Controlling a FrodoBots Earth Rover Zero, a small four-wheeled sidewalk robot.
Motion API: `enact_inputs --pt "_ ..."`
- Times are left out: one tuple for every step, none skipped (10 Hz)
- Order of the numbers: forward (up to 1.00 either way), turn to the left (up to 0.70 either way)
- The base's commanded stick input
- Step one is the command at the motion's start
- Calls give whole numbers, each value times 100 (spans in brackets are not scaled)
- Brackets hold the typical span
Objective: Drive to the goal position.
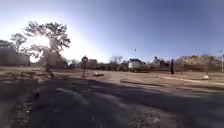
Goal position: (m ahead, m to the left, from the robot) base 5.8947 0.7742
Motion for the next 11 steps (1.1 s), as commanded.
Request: enact_inputs --pt "50 0" --pt "50 0" --pt "50 0" --pt "50 0" --pt "50 0" --pt "50 0" --pt "50 0" --pt "50 0" --pt "50 0" --pt "50 0" --pt "50 0"
